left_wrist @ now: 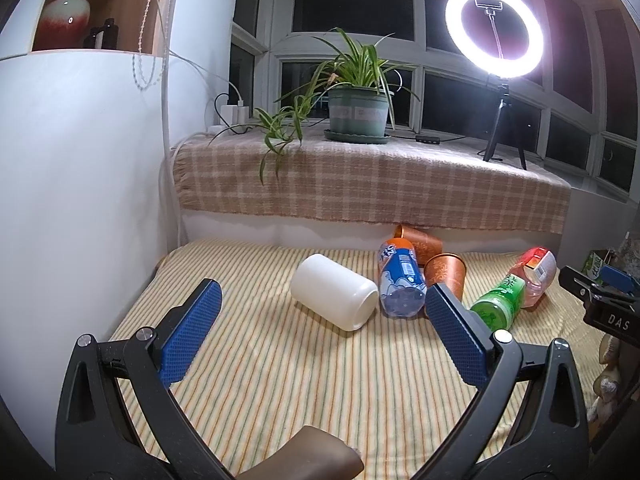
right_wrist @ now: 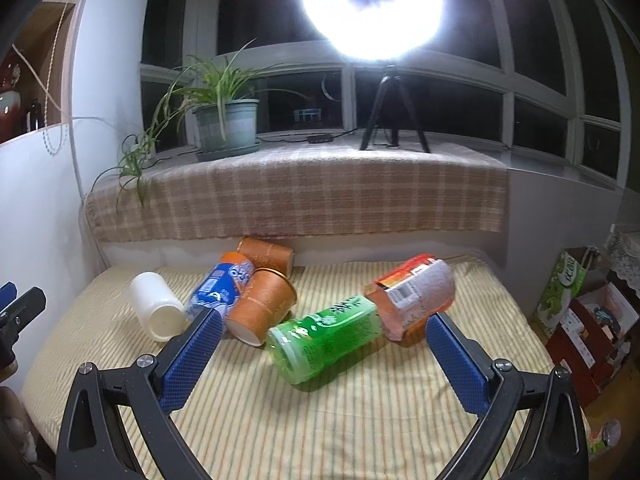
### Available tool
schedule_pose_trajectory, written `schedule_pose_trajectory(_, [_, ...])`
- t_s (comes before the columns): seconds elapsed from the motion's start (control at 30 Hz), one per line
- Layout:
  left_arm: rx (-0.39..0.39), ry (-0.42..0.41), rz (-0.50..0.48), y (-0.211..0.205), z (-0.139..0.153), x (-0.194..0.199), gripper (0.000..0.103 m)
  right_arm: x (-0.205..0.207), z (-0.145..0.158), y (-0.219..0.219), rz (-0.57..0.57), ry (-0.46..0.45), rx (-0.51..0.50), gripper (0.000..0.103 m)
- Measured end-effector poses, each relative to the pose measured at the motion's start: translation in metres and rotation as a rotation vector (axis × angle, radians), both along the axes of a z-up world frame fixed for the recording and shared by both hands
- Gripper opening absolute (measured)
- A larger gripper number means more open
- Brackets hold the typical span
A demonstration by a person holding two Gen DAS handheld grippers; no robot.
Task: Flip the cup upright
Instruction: 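Move the right gripper down toward the white cup lying on its side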
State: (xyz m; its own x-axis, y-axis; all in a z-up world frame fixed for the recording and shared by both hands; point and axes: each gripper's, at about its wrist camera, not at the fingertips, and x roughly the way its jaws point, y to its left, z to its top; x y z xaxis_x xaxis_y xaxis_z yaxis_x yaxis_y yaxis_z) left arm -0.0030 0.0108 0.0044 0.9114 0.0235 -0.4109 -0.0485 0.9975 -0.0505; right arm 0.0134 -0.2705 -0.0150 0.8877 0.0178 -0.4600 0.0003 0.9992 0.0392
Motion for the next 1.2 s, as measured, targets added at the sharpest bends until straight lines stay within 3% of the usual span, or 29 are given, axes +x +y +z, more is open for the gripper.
schedule_pose_trajectory(0.43, [0.01,0.022,0.067,0.027,-0.007,-0.01,0.103,0.07,-0.002,0.039,0.225,0.155,0.077,0.103])
schedule_pose_trajectory(0.87, [0.004,0.052,0.138,0.059,-0.019,-0.022,0.103,0.152,-0.012,0.082,0.355,0.347,0.137,0.097])
schedule_pose_trajectory(1.2, [-0.004,0.082,0.206,0.081,-0.027,-0.028,0.103,0.183,-0.029,0.145,0.516,0.448,0.085,0.094])
